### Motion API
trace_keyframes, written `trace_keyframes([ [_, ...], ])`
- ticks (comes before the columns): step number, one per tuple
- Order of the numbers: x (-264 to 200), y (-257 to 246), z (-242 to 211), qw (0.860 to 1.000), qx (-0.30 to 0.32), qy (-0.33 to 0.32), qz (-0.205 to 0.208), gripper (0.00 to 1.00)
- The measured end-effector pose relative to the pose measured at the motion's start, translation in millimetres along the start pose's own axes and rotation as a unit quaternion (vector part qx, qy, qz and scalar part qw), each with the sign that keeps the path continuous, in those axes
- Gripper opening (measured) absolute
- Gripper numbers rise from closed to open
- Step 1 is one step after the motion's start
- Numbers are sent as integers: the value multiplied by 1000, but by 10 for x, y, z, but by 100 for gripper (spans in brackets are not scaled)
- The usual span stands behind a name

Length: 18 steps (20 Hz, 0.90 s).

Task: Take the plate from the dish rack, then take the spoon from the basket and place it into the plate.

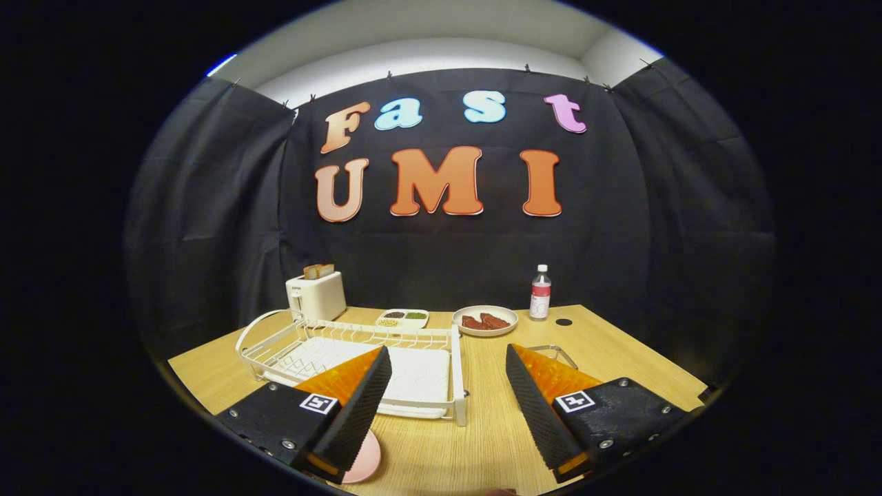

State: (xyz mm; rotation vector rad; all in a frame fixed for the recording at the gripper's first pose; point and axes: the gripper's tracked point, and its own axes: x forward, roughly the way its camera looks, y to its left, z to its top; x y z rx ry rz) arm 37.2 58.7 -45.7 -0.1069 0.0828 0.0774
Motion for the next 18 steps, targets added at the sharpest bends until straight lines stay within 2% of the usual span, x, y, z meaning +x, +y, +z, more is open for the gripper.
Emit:
trace_keyframes([
  [3, -10, -138, 26, 999, -19, -2, -28, 99],
  [10, 44, -338, -61, 999, 11, 10, -51, 99],
  [18, 39, -538, -105, 998, 26, 13, -52, 99],
])
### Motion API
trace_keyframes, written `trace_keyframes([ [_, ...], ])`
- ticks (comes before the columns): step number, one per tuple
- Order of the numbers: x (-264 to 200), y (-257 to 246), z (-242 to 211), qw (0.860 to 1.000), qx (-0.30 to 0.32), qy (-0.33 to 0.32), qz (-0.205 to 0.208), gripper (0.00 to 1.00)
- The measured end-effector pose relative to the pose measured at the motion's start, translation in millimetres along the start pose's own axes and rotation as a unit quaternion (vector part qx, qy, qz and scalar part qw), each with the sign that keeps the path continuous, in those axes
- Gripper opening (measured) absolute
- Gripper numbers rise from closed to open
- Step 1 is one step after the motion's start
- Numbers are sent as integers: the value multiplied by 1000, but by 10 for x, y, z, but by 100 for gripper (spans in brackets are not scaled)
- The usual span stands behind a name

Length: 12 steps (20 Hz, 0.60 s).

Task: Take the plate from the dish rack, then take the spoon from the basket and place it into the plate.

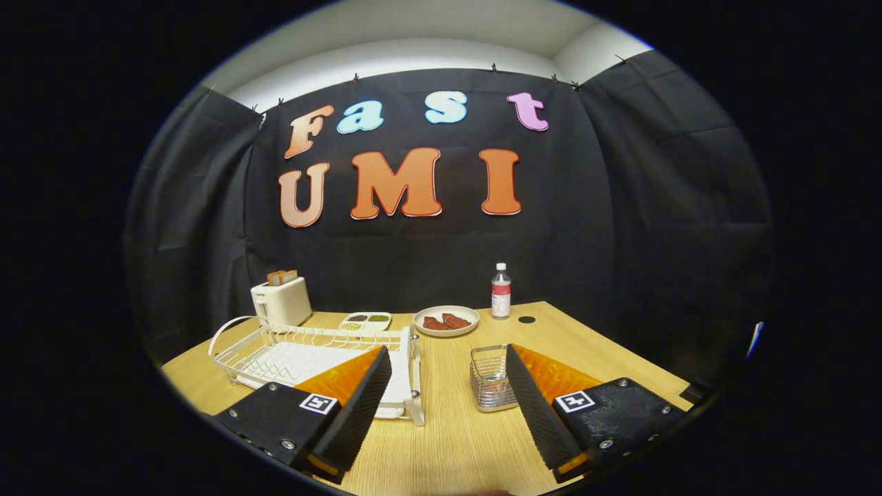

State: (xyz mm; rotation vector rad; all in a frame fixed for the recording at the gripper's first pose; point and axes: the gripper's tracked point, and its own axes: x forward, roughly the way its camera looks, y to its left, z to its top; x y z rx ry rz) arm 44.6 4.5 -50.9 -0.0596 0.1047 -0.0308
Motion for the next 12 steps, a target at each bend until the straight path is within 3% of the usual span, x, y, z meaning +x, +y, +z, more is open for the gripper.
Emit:
trace_keyframes([
  [12, -42, -281, 77, 1000, -2, -15, -18, 99],
])
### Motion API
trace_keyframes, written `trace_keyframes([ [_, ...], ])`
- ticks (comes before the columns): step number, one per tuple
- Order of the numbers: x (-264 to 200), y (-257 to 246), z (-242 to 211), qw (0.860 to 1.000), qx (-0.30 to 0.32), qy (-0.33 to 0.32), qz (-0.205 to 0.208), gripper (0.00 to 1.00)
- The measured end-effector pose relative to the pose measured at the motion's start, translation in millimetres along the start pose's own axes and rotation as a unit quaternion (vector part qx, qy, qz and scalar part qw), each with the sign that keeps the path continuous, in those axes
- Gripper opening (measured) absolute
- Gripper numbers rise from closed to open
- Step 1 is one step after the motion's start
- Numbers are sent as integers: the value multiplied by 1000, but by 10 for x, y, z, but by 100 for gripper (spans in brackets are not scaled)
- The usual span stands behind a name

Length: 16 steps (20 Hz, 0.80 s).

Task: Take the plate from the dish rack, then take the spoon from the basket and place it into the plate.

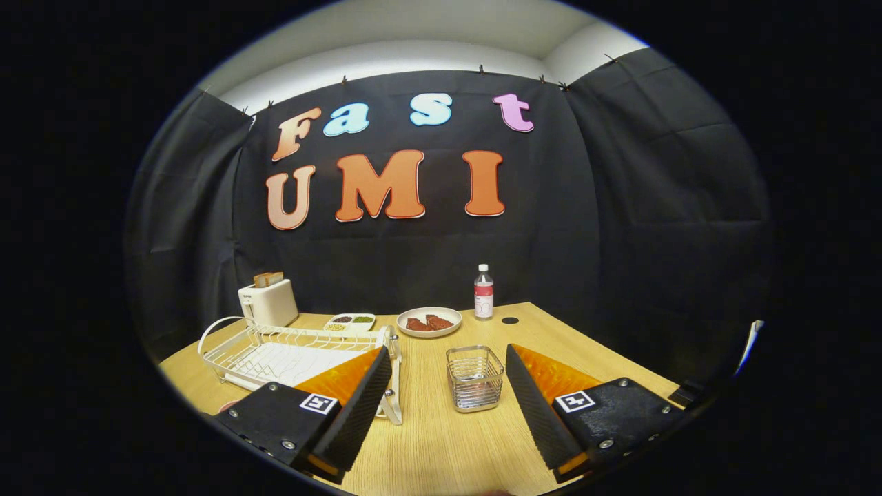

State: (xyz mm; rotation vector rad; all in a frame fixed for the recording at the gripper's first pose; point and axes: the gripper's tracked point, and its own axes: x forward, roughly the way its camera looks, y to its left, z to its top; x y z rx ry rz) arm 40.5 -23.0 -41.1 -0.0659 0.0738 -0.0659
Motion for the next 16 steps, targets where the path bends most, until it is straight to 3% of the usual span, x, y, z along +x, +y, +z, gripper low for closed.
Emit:
trace_keyframes([
  [16, -48, -135, -87, 1000, 4, -3, -17, 99],
])
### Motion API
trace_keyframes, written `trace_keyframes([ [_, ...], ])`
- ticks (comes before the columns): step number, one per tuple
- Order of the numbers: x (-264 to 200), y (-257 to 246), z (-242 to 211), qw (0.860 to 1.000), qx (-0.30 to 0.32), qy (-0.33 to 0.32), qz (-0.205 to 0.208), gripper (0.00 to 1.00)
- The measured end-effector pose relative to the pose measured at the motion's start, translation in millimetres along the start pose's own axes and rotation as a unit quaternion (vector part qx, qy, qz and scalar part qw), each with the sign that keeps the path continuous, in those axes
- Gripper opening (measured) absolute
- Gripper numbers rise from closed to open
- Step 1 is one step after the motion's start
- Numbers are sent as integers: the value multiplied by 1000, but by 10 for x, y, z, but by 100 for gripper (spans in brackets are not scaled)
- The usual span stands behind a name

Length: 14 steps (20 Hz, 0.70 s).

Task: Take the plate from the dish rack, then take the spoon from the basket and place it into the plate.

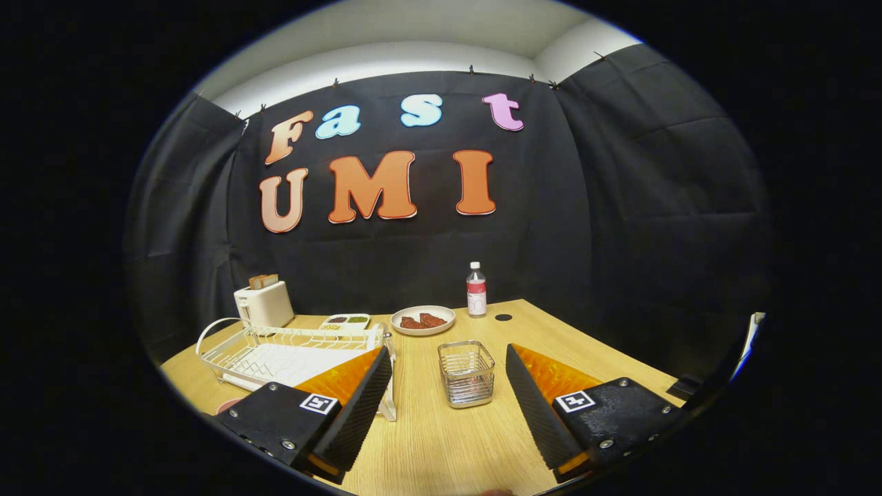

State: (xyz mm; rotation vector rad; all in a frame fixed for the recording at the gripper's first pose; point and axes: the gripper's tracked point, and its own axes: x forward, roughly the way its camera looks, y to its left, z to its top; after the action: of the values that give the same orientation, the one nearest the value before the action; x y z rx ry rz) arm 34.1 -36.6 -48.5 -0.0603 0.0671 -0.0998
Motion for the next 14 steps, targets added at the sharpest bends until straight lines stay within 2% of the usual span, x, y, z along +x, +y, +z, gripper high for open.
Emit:
trace_keyframes([
  [14, 85, 27, 38, 1000, -10, -11, 5, 99],
])
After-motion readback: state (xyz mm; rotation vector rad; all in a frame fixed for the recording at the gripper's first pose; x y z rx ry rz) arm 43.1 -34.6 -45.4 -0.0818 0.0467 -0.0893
